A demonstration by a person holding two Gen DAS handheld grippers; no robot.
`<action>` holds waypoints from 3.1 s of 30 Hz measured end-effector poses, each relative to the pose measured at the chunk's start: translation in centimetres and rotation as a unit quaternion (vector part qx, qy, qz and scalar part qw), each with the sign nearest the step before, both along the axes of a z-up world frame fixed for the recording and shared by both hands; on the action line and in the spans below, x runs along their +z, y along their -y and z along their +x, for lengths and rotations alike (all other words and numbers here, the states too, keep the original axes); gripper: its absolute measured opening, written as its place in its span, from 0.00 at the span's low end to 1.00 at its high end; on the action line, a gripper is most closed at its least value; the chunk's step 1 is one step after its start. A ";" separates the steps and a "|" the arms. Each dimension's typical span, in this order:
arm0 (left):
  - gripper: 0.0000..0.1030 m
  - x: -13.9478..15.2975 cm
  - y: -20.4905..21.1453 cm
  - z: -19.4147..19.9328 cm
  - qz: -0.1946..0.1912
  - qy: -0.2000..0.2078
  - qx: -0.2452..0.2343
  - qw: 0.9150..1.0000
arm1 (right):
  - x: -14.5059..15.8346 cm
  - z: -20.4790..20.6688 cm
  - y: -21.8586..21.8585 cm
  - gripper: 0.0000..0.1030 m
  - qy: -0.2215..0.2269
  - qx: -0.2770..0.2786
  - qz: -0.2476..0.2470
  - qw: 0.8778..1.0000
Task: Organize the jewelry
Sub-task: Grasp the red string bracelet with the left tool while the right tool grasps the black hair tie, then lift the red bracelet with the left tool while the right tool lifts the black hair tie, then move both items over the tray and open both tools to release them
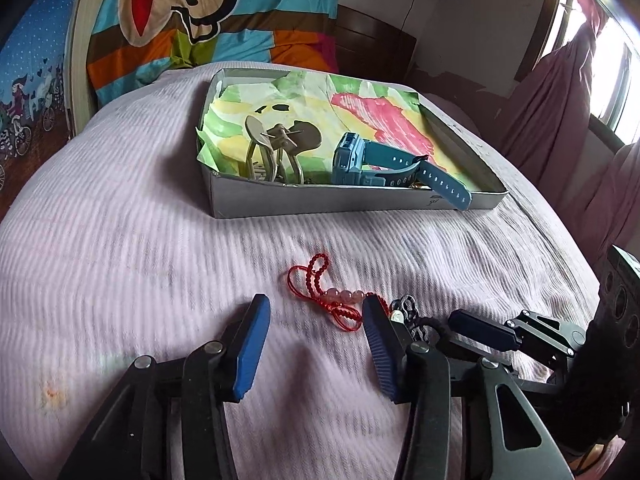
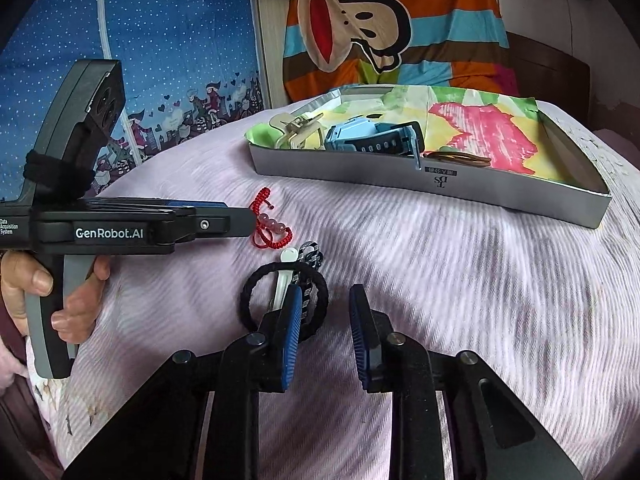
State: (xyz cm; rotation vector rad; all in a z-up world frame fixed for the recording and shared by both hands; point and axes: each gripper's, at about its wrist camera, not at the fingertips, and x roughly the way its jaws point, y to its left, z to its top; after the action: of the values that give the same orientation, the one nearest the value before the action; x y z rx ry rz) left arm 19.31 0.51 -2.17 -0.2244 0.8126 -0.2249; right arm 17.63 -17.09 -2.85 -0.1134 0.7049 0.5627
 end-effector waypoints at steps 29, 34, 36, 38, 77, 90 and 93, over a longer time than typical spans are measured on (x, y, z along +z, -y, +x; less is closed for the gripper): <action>0.02 -1.2 -1.0 -0.9 -0.058 0.020 -0.016 0.998 | -0.6 -0.5 1.1 0.05 0.008 -0.011 0.028 1.000; 0.04 -1.3 -0.7 0.0 -0.059 0.009 -0.021 0.998 | -0.6 -0.5 1.1 0.05 0.008 -0.011 0.028 1.000; 0.08 -1.3 -0.7 0.2 -0.064 0.009 -0.023 0.998 | -0.6 -0.5 1.1 0.05 0.008 -0.012 0.029 0.999; 0.15 -1.2 -0.7 0.6 -0.069 0.008 -0.024 0.997 | -0.6 -0.4 1.2 0.05 0.007 -0.014 0.031 0.999; 0.04 8.3 -0.1 1.8 -0.043 0.121 0.013 0.992 | 4.4 1.6 5.8 0.05 0.080 -0.083 0.129 0.985; 0.04 7.9 0.7 8.3 -0.006 0.098 0.053 0.994 | 5.1 11.4 5.2 0.05 0.045 -0.202 0.117 0.971; 0.04 7.2 1.0 8.6 -0.001 0.093 0.051 0.994 | 4.5 12.1 4.3 0.05 0.039 -0.201 0.106 0.973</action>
State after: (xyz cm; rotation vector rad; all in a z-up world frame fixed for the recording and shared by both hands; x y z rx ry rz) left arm 27.94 -0.51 5.06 -0.2429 0.6152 -0.1477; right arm 29.74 -21.41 1.61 0.2024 0.5663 0.2404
